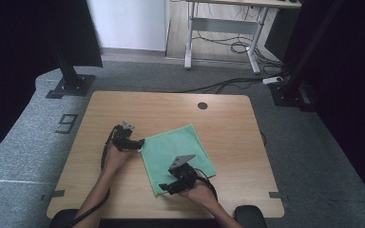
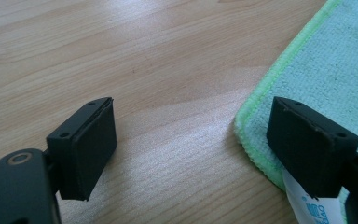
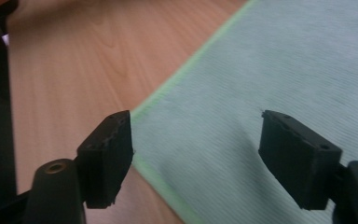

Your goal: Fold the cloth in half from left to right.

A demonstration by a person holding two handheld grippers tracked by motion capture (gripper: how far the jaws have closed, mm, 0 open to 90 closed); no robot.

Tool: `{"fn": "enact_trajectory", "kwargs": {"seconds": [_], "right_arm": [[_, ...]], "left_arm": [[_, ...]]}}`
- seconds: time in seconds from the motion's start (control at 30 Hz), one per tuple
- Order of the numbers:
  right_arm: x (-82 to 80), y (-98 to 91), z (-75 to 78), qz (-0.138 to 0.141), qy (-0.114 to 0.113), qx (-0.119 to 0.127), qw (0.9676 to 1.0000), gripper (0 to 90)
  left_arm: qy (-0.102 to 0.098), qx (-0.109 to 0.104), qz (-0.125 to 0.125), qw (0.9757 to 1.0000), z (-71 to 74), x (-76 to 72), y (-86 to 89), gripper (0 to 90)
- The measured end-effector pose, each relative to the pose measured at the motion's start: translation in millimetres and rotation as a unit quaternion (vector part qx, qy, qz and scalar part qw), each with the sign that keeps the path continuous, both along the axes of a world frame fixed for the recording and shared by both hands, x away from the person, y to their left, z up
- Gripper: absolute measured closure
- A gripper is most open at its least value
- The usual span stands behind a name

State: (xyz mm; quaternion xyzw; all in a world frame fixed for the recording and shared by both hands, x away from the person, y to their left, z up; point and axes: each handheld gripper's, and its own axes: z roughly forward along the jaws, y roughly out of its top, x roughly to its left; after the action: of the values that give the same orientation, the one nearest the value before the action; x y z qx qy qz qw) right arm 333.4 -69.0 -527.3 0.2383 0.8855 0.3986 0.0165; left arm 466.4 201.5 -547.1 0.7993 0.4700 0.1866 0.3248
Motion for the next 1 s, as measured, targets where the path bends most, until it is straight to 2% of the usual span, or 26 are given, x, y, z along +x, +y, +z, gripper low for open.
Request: {"fn": "enact_trajectory", "kwargs": {"seconds": [0.27, 0.5, 0.53, 0.67, 0.8, 0.83, 0.87, 0.9, 1.0], "right_arm": [[-12.1, 23.0, -4.1, 0.048, 0.014, -0.005, 0.9987, 39.3], [-20.1, 35.7, -8.7, 0.066, -0.002, -0.04, 0.997, 53.9], [-21.0, 36.2, -9.5, 0.066, -0.01, -0.045, 0.9967, 56.5], [-22.5, 34.3, -9.9, 0.053, -0.033, -0.055, 0.9966, 71.2], [-21.7, 31.8, -9.7, 0.039, -0.034, -0.059, 0.9969, 81.8], [-21.5, 31.5, -9.5, 0.037, -0.034, -0.06, 0.9969, 84.5], [-21.6, 31.2, -9.4, 0.038, -0.035, -0.063, 0.9967, 85.3], [-21.7, 31.1, -9.4, 0.036, -0.034, -0.062, 0.9968, 85.6], [-22.3, 31.3, -9.3, 0.037, -0.037, -0.063, 0.9966, 86.3]], "left_arm": [[-0.003, -0.003, -0.001, 1.0, 0.1, -1.9, -1.0, 19.9], [-0.005, -0.005, -0.01, 0.9999, 0.6, -4.2, -1.4, 25.6], [-0.007, -0.006, -0.013, 0.9999, 0.7, -5.0, -1.5, 27.3], [-0.013, -0.012, -0.032, 0.9993, 1.2, -9.9, -4.1, 43.7], [-0.014, -0.021, -0.05, 0.9984, 1.3, -14.0, -7.5, 62.9], [-0.008, -0.027, -0.06, 0.9978, 1.8, -14.7, -8.9, 70.3], [-0.002, -0.032, -0.066, 0.9973, 2.1, -15.2, -10.8, 82.7], [-0.004, -0.027, -0.063, 0.9977, 2.4, -15.6, -12.4, 88.4], [0.006, -0.026, -0.062, 0.9977, 4.4, -13.6, -12.7, 89.5]]}}
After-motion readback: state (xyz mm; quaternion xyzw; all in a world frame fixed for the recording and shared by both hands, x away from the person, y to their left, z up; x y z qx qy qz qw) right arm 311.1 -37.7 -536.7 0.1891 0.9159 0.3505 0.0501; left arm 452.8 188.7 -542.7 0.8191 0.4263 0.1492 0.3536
